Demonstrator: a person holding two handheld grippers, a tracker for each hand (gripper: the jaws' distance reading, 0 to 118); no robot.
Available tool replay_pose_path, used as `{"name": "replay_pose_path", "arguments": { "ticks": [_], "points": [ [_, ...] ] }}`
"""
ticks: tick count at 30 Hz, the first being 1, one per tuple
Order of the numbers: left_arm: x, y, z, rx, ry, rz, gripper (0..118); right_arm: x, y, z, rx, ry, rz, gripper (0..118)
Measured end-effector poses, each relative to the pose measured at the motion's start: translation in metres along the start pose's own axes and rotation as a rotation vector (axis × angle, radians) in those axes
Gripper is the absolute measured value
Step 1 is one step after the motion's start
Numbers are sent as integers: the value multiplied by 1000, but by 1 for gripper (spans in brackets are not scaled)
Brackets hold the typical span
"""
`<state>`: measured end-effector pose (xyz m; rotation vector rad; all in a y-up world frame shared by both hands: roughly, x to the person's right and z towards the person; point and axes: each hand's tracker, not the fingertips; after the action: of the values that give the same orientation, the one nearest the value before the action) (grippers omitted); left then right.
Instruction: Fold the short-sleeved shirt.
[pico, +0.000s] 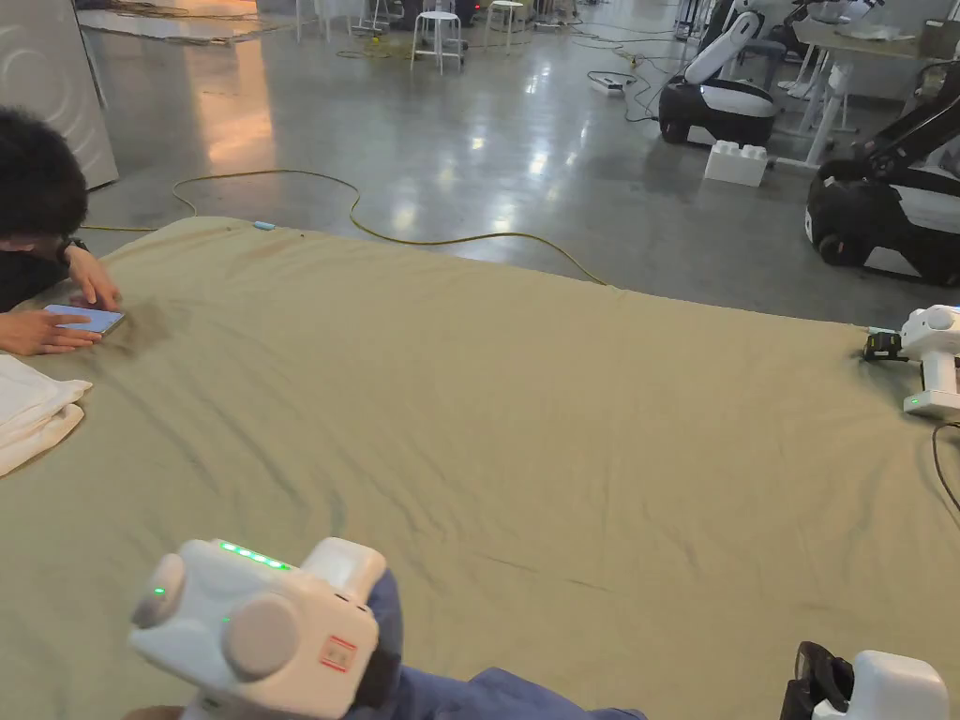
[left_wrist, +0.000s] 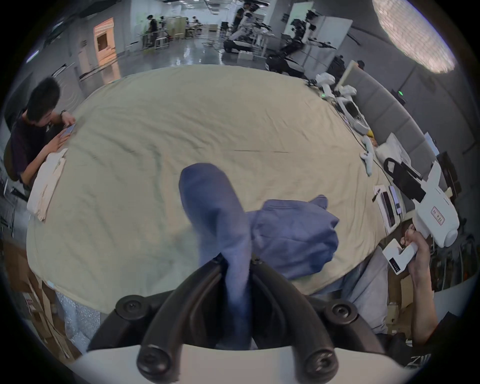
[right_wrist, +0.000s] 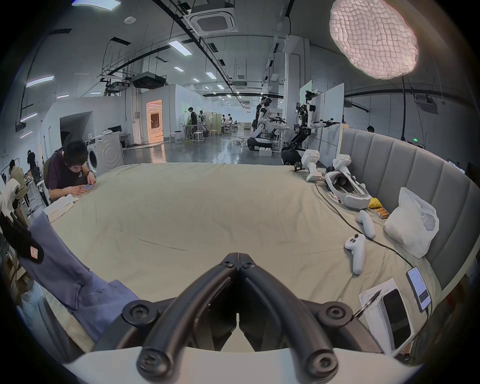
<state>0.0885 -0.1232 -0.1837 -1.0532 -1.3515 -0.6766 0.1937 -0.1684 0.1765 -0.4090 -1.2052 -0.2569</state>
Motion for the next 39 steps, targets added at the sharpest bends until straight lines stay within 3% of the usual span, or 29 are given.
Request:
{"name": "replay_pose_path", "arguments": {
  "ticks": [9,18,19,20,24,28,32,34,39],
  "points": [
    [80,3,-76,-112,-62,-59,10,10,-6,4,-13,-20,-20,0],
    [103,1,-105,-143,-100,-27,10,23,-10,7,-27,-47,-30,0],
    [103,1,-108,-150,-101,-21,13,24,-10,7,-28,-50,-32,0],
    [101,2,-110,-159,-116,-11,26,25,-10,7,-28,-53,-33,0],
    [91,3,-96,-151,-301,67,54,27,-11,8,-31,-58,-34,0],
    [78,7,-72,-81,-310,73,53,27,-11,9,-33,-56,-38,0],
    [64,10,-76,-18,-288,108,43,25,-12,9,-34,-52,-43,0],
    [62,10,-91,-36,-274,113,20,23,-12,9,-35,-49,-43,0],
    [74,-3,-141,-128,-405,146,14,22,-13,8,-38,-47,-39,0]
  ]
}}
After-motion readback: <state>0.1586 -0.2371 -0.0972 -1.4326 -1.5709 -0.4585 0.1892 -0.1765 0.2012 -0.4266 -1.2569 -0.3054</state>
